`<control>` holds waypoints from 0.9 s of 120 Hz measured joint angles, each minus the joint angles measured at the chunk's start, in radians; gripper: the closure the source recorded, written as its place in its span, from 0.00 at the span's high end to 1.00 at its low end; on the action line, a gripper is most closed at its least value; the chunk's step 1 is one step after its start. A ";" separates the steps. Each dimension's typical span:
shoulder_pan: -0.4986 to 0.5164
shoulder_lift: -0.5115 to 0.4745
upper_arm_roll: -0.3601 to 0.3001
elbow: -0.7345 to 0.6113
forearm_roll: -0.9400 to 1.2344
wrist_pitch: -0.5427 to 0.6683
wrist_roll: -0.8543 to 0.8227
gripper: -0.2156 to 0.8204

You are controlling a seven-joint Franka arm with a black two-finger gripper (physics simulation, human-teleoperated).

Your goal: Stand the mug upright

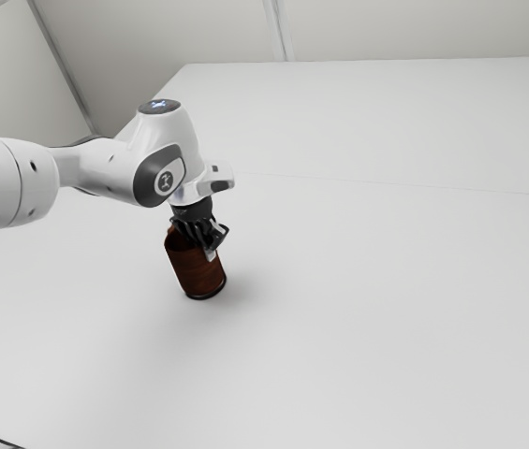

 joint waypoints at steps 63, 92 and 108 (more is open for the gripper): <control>-0.008 -0.091 0.002 0.065 -0.033 -0.020 -0.015 0.69; 0.079 -0.024 0.013 0.392 -0.034 -0.193 0.044 0.74; 0.113 -0.021 0.007 0.473 -0.028 -0.280 0.093 0.76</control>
